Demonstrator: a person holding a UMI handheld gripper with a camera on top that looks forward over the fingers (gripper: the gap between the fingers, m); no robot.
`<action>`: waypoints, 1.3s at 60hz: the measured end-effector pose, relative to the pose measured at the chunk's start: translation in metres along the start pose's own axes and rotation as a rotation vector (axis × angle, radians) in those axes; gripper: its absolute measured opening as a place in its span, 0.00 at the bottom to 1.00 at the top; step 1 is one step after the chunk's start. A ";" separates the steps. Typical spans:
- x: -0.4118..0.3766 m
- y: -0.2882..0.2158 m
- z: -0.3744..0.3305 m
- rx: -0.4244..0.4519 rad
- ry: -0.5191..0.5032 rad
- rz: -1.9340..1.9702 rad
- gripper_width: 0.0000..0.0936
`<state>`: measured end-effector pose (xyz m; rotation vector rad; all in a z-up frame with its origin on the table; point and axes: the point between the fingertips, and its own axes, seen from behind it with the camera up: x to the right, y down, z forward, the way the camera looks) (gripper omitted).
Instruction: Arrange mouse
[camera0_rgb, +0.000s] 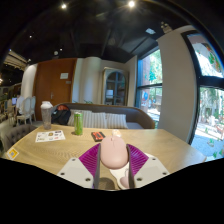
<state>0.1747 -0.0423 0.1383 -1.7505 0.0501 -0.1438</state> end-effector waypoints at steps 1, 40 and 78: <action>0.008 -0.008 0.000 0.014 0.010 0.001 0.43; 0.109 0.139 0.086 -0.367 0.013 0.047 0.48; 0.097 0.080 -0.015 -0.232 -0.071 0.150 0.90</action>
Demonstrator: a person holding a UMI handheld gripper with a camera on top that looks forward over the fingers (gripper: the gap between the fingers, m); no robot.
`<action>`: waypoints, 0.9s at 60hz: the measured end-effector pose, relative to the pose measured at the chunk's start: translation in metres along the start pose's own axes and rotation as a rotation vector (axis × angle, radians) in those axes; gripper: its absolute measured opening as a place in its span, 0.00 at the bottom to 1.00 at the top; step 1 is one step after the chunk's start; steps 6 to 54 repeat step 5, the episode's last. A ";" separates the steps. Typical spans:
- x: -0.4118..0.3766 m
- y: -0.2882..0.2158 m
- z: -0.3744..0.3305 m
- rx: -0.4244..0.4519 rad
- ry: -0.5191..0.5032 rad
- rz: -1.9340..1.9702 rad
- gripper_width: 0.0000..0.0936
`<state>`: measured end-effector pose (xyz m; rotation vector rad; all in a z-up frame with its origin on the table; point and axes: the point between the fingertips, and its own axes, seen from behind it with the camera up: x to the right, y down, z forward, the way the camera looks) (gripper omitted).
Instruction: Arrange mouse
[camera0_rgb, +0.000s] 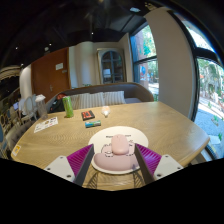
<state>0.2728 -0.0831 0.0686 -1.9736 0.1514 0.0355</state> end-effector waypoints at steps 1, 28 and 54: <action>-0.001 0.001 -0.006 0.007 -0.007 0.005 0.90; -0.003 0.006 -0.027 0.036 -0.026 0.029 0.90; -0.003 0.006 -0.027 0.036 -0.026 0.029 0.90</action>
